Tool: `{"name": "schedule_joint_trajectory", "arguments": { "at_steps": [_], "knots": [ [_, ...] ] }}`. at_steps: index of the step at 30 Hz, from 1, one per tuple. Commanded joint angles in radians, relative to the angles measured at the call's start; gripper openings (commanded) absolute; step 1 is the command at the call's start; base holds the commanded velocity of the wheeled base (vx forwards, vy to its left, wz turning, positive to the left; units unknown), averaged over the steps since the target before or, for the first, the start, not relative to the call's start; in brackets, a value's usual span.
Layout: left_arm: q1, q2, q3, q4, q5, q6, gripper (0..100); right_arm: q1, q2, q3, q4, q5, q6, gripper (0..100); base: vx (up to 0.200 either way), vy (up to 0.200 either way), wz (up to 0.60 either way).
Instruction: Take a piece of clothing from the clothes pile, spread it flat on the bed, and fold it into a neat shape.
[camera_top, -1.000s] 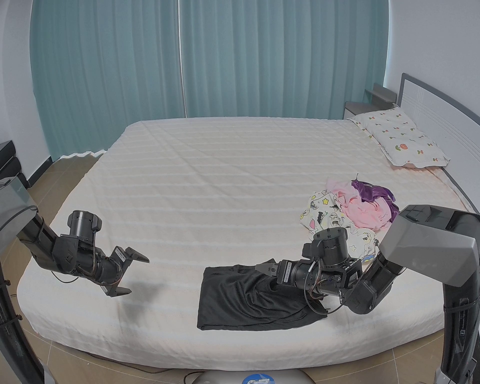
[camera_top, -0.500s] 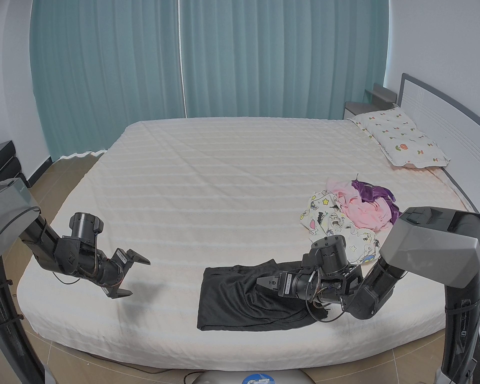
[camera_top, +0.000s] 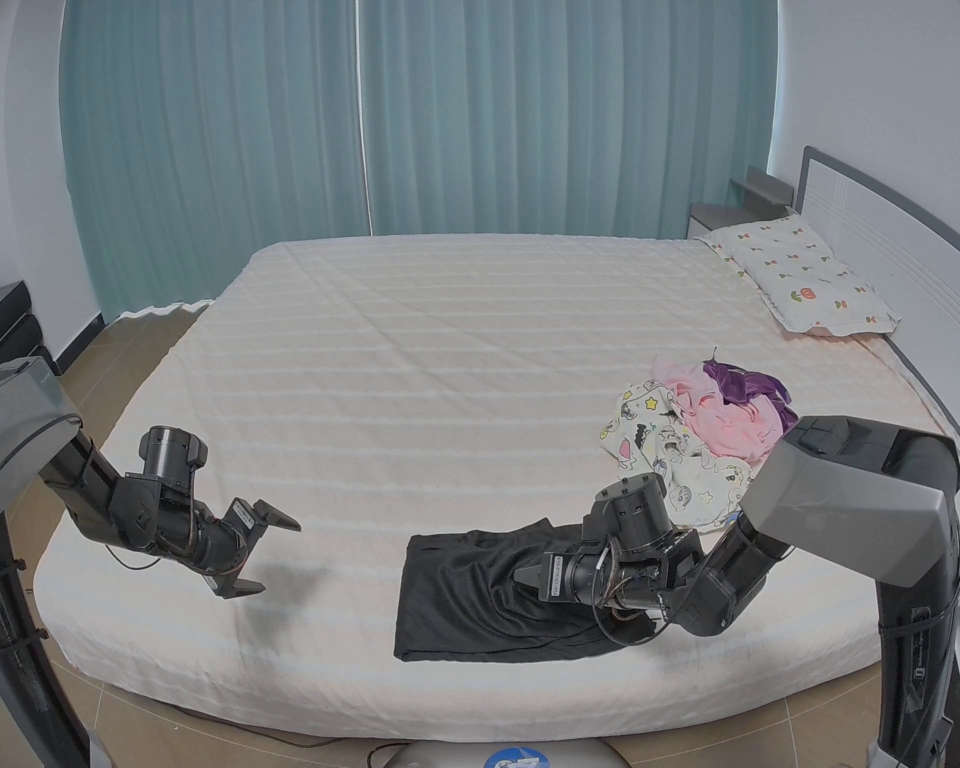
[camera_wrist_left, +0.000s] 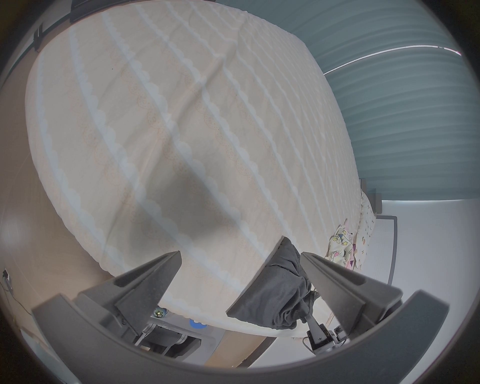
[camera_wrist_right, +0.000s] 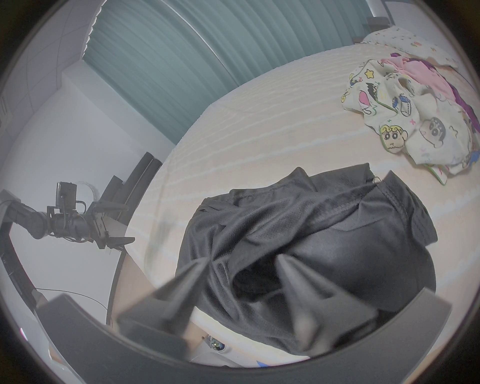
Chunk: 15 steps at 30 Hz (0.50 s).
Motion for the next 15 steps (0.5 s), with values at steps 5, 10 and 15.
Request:
{"name": "schedule_joint_trajectory", "arguments": {
  "at_steps": [5, 10, 15],
  "knots": [
    [0.000, 0.004, 0.000, -0.001, -0.001, 0.000, 100, -0.046, -0.052, 0.061, -0.012, 0.000, 0.000, 0, 0.000, 0.000, 0.00],
    [0.000, 0.002, 0.000, 0.001, 0.001, 0.000, 100, -0.115, -0.085, 0.122, -0.051, 0.001, 0.000, 0, 0.000, 0.000, 0.00],
    [0.000, 0.004, 0.000, 0.001, 0.001, 0.000, 100, -0.180, -0.095, 0.168, -0.070, 0.012, -0.006, 0, 0.000, 0.000, 0.00]
  ]
}}
